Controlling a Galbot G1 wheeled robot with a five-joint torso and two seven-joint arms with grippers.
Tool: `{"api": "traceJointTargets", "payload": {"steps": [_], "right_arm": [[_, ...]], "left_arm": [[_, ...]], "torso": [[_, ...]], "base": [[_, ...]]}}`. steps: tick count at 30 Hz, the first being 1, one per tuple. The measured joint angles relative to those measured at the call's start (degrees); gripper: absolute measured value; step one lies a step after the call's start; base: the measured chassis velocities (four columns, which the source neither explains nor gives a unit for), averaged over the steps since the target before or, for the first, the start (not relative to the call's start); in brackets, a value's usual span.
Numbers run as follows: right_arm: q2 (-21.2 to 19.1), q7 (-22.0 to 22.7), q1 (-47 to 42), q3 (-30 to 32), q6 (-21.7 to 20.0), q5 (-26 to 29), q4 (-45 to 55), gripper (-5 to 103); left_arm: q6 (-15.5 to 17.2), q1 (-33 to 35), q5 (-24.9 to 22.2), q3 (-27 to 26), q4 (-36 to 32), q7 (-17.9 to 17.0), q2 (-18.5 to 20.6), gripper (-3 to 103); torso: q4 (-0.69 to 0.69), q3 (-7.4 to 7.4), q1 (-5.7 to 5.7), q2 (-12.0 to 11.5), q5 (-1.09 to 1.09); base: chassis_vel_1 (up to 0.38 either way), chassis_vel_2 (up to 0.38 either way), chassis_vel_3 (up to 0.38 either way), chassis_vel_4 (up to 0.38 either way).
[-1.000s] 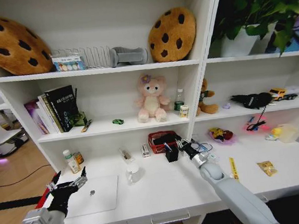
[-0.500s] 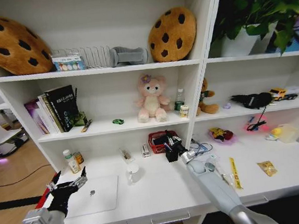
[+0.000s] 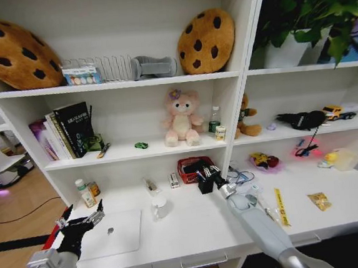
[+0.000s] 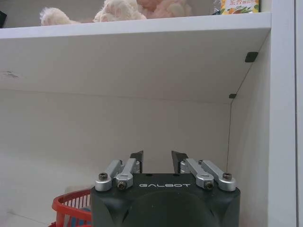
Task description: Organize the objects on the table.
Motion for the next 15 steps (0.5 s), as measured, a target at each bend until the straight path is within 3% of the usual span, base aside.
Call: {"api": "traceJointTargets", "payload": {"steps": [4,5,8,9,11,12,15], "right_arm": [[-0.71,0.02,-0.37,-0.02,-0.64,1.07,1.07,48],[-0.71,0.02,-0.37,-0.02,-0.64,1.07,1.07,48],[-4.12,1.67,-3.80,0.11,-4.82,2.12,8.25,65],[-4.12,1.67,-3.80,0.11,-4.82,2.12,8.25,65],[-7.73,6.41,-9.29,0.70,-11.31,1.85,17.17,75],[-7.73,6.41,-9.29,0.70,-11.31,1.85,17.17,75],[-10.29,13.42,-16.48,2.30,-16.36,1.55,27.88,91]], "left_arm": [[0.00,0.00,0.00,0.00,0.00,0.00,0.00,100],[0.00,0.00,0.00,0.00,0.00,0.00,0.00,100],[0.00,0.01,-0.01,0.00,0.00,0.01,0.00,100],[0.00,0.01,-0.01,0.00,0.00,0.01,0.00,100],[0.01,0.00,0.00,0.00,0.00,0.00,0.00,100],[0.01,0.00,0.00,0.00,0.00,0.00,0.00,100],[0.00,0.00,-0.01,0.00,0.00,0.00,0.00,100]], "torso": [[0.02,0.00,0.00,0.00,0.01],[0.02,0.00,0.00,0.00,0.01],[0.01,0.00,0.00,0.00,0.00],[0.01,0.00,0.00,0.00,0.00],[-0.01,0.00,0.00,0.00,0.00],[-0.01,0.00,0.00,0.00,0.00],[0.00,0.00,0.00,0.01,0.01]], "base": [[0.000,0.000,0.000,0.000],[0.000,0.000,0.000,0.000],[0.000,0.000,0.000,0.000],[0.000,0.000,0.000,0.000],[0.000,0.000,0.000,0.000],[0.000,0.000,0.000,0.000],[0.000,0.000,0.000,0.000]]}}
